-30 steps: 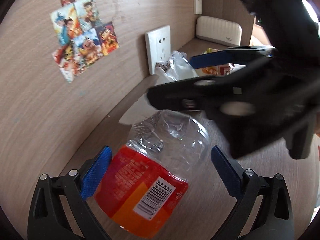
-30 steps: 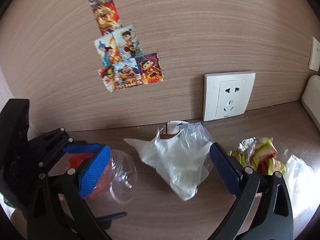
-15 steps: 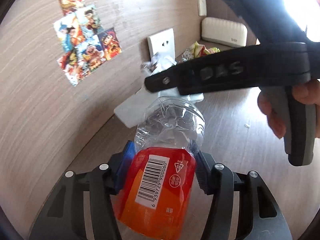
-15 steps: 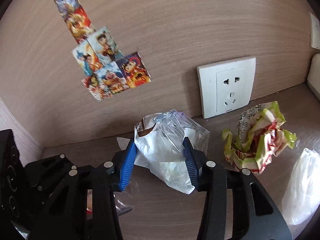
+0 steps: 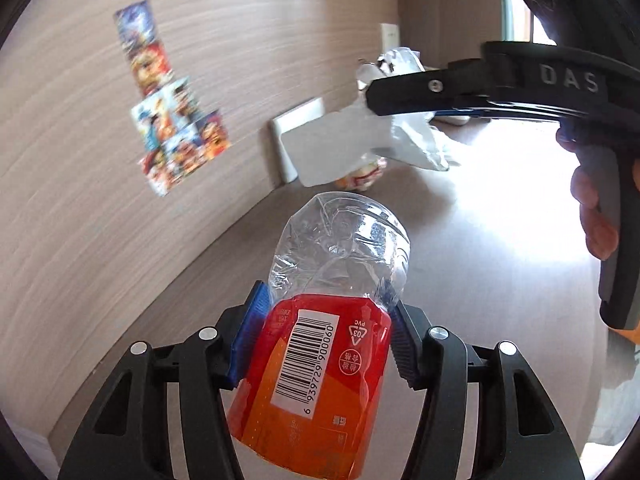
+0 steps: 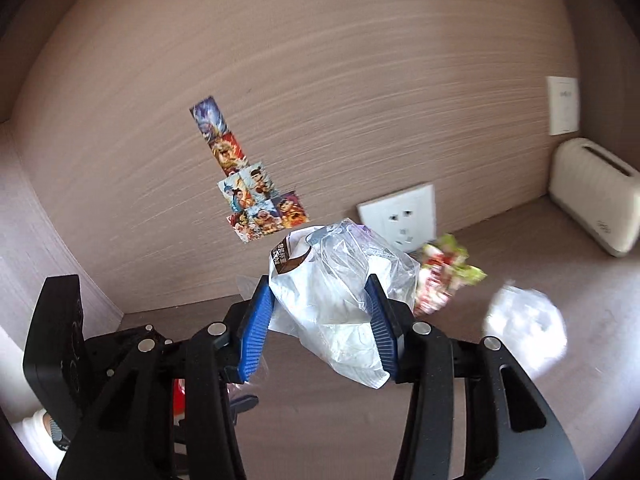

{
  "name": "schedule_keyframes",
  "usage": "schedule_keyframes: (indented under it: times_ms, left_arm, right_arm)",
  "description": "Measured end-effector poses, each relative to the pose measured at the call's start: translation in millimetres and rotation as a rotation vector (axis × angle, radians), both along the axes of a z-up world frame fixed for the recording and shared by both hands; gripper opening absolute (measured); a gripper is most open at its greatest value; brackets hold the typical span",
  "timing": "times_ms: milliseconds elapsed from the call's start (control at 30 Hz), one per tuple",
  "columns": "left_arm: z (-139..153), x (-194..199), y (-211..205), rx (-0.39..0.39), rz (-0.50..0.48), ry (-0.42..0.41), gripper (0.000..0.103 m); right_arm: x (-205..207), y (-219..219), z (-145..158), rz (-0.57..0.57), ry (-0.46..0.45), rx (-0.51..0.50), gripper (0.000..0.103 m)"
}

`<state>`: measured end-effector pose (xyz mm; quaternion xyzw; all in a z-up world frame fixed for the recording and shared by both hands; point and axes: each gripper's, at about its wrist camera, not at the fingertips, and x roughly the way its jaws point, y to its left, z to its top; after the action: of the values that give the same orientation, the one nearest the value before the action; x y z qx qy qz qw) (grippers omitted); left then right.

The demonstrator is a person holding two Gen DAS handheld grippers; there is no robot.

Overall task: Collect trash
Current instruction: 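Carry the bottle and bag to the bin and release both inside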

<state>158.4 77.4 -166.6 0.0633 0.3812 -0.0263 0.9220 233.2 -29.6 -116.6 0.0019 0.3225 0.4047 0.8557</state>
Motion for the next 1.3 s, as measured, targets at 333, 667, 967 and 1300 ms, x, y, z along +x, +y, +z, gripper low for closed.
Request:
schedule_keyframes:
  times_ms: [333,667,967,1300]
  left_arm:
    - [6,-2,-93,-0.021,-0.181,0.001,0.056]
    - [-5,-14,-231,-0.057,-0.423,0.034,0.056]
    - [-31,-31,-346,-0.07,-0.645,0.1,0.056]
    - [-111,-54,-451,-0.068,-0.854,0.223,0.056]
  right_arm:
    - [-33,-143,18,-0.192,0.009,0.005,0.048]
    - [-73,-291,0,-0.442,0.053,-0.037,0.048]
    - [-122,-416,-24,-0.692,0.116,-0.071,0.048]
    - [-158,-507,-91,-0.869,0.242,-0.059,0.048]
